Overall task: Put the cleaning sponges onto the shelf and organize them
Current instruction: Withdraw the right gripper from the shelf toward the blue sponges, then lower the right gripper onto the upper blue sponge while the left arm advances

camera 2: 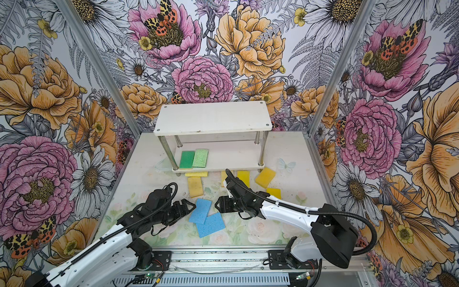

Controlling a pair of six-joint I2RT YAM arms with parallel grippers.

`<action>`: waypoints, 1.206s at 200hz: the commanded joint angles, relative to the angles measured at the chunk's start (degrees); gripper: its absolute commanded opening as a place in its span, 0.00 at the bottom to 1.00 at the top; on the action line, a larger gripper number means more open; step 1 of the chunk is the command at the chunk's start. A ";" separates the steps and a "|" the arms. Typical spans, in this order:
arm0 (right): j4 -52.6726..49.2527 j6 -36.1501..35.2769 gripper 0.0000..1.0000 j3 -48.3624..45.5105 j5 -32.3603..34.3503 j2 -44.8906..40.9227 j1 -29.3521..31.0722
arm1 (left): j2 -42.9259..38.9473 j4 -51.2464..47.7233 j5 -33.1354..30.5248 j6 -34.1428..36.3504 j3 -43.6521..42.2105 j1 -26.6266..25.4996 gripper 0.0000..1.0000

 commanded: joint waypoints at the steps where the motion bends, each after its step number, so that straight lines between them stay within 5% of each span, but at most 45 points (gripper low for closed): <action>1: 0.22 -2.15 0.62 0.46 -3.20 0.67 -1.70 | 3.07 -0.34 -3.09 3.80 3.73 -0.12 0.87; 96: 0.61 -2.42 0.62 1.59 -2.61 2.52 -5.26 | 14.68 1.36 5.19 13.72 6.37 6.54 0.72; 189: 0.91 -2.54 0.62 2.02 -3.41 2.79 -6.23 | 29.68 11.65 10.81 15.81 8.81 4.11 0.59; 241: 0.89 -2.49 0.62 2.23 -4.39 2.86 -7.75 | 34.01 15.26 12.02 15.21 8.42 3.49 0.29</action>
